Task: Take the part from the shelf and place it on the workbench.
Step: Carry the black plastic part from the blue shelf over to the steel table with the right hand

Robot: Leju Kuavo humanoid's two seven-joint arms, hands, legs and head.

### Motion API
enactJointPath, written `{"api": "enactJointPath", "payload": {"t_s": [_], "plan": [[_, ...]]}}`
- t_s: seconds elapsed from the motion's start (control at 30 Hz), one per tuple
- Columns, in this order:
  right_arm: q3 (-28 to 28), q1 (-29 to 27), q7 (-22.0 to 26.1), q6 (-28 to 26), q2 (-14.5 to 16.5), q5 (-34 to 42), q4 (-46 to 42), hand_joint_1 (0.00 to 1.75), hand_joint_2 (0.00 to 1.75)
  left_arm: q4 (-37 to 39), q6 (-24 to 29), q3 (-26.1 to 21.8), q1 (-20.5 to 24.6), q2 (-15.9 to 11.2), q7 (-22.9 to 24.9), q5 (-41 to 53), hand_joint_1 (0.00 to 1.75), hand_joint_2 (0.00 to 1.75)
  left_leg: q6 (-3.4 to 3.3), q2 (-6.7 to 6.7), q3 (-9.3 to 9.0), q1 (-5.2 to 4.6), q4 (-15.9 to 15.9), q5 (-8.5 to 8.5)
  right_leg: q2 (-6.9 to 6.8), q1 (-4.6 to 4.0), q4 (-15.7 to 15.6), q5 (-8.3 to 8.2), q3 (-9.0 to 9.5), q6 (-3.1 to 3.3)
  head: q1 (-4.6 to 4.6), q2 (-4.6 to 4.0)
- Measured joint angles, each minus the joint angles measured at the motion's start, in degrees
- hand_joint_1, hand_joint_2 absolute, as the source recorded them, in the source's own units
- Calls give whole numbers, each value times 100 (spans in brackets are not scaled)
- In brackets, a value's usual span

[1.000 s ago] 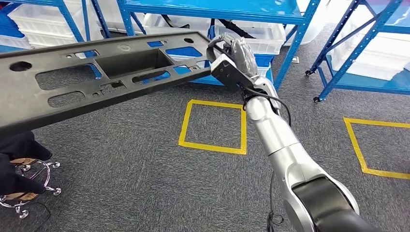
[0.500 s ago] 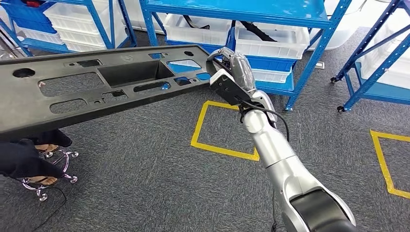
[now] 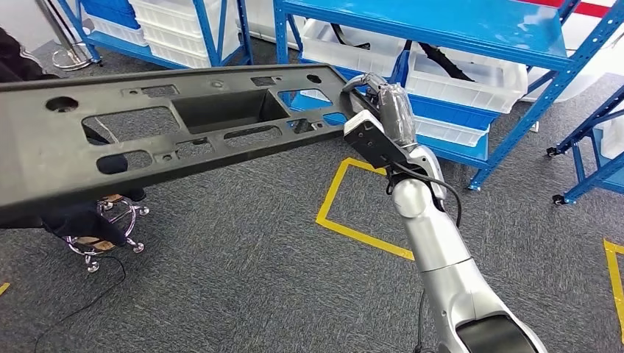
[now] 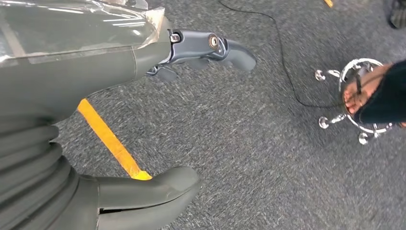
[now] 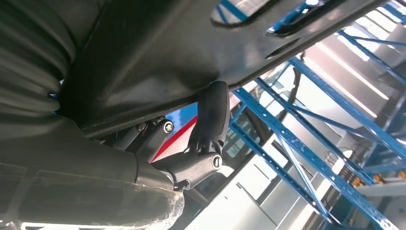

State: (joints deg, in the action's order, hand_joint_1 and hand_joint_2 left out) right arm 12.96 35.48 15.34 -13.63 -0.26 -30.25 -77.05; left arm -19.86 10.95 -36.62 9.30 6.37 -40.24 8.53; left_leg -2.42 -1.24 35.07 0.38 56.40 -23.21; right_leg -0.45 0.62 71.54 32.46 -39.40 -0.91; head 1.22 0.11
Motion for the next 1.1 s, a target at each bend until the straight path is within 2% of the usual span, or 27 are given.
{"api": "enactJointPath", "payload": {"t_s": [0.03,0.07,0.1,0.17,0.2,0.23,0.27,0.33,0.4,0.47,0.5,0.53,0.57,0.6,0.63,0.7,0.77,0.83,0.87,0.9,0.97,1.03,1.07,1.1], "plan": [[-32,-1,-95,22,-53,-114,-49,175,175,-4,-9,2,-1,2,0,1,0,175,-4,-73,-2,-1,1,-1,23,1,252,58,-143,-17,0,0],[-60,9,-190,50,-104,-224,-97,175,175,-5,-19,5,-2,4,0,7,0,175,-3,-147,-5,-2,4,-1,35,3,271,18,-175,-55,1,0],[-88,31,-279,81,-157,-325,-152,175,175,-5,-30,14,-2,7,0,15,0,175,-1,-221,-10,-1,11,-2,49,10,45,-114,-86,-108,0,0],[-133,110,-389,143,-250,-455,-247,175,175,-7,-47,40,4,9,0,31,0,175,22,-350,-2,-4,46,-13,187,54,-787,-472,284,-204,2,0],[-146,154,-423,176,-294,-501,-288,175,175,-9,-52,59,10,9,0,36,0,175,45,-407,18,-11,73,-22,255,71,-1115,-600,433,-214,-1,0],[-154,186,-451,213,-340,-536,-316,175,175,-10,-52,76,16,7,0,39,0,175,72,-451,45,-17,95,-27,307,80,-1300,-667,516,-202,-2,0],[-161,208,-483,253,-388,-570,-344,175,175,-11,-52,90,20,5,0,40,0,175,104,-494,71,-17,107,-26,316,74,-1355,-682,538,-170,-4,0],[-180,256,-535,332,-474,-611,-383,175,175,-11,-50,107,19,-4,0,26,0,175,165,-543,103,3,112,-24,216,74,-1361,-702,551,-91,-5,0],[-199,344,-560,407,-544,-626,-421,175,175,-13,-47,117,26,-14,0,1,0,175,223,-330,205,5,320,-162,125,99,-1384,-717,576,-1,-27,0],[-207,429,-570,470,-611,-626,-450,175,175,-20,-46,130,48,-23,0,-13,0,175,275,-13,516,13,965,-492,33,89,-1392,-711,590,64,-54,0],[-210,457,-580,497,-647,-623,-457,175,175,-25,-48,136,56,-27,0,-18,0,175,297,62,712,27,1346,-645,-16,76,-1391,-705,592,79,-59,0],[-212,477,-593,519,-678,-618,-458,175,175,-29,-49,140,58,-30,0,-23,0,175,311,95,866,37,1628,-727,-70,66,-1391,-700,595,85,-58,0],[-214,492,-608,537,-706,-608,-459,175,175,-37,-53,143,56,-30,0,-33,0,175,317,109,925,42,1715,-704,-124,61,-1390,-694,597,91,-58,0],[-217,504,-620,551,-732,-594,-462,175,175,-45,-57,144,56,-33,0,-46,0,175,313,121,866,43,1578,-586,-176,58,-1389,-687,602,91,-58,0],[-220,519,-627,562,-752,-577,-466,175,175,-58,-62,145,56,-38,0,-56,0,175,298,157,702,42,1254,-404,-225,57,-1389,-679,612,88,-58,0],[-233,564,-631,581,-796,-544,-480,175,175,-89,-68,148,67,-49,0,-69,0,175,244,350,305,11,505,-109,-308,24,-1385,-653,629,57,-59,0],[-243,619,-631,605,-850,-514,-487,175,175,-109,-73,158,86,-51,0,-69,0,175,182,448,145,-41,181,-42,-399,-20,-1386,-630,639,13,-48,0],[-245,649,-629,637,-889,-484,-488,175,175,-120,-78,167,90,-51,0,-72,0,175,118,337,142,-60,144,-29,-490,-42,-1399,-609,657,-41,-34,0],[-244,653,-628,649,-904,-470,-492,175,175,-127,-78,168,86,-44,0,-73,0,175,82,282,124,-55,115,-11,-452,-34,-1375,-581,651,-68,-33,0],[-245,659,-626,656,-921,-462,-495,175,175,-134,-80,169,88,-39,0,-75,0,175,44,231,105,-41,85,12,-357,-26,-1265,-510,605,-78,-32,0],[-247,670,-622,660,-970,-447,-500,175,175,-143,-82,172,99,-27,0,-77,0,175,-7,119,85,-24,50,38,-101,4,-670,-236,319,-45,-19,0],[-247,664,-621,661,-1006,-436,-497,175,175,-145,-83,173,102,-21,0,-82,0,175,-23,-14,89,-22,50,41,4,6,111,26,-83,-22,-5,0],[-246,657,-621,663,-1018,-427,-494,175,175,-145,-83,174,95,-15,0,-87,0,175,-23,-83,89,-22,54,40,19,8,294,48,-196,-45,-5,0],[-244,655,-618,665,-1026,-415,-491,175,175,-145,-83,174,89,-9,0,-98,0,175,-21,-152,88,-20,59,40,28,10,242,-23,-196,-89,-4,0]]}}
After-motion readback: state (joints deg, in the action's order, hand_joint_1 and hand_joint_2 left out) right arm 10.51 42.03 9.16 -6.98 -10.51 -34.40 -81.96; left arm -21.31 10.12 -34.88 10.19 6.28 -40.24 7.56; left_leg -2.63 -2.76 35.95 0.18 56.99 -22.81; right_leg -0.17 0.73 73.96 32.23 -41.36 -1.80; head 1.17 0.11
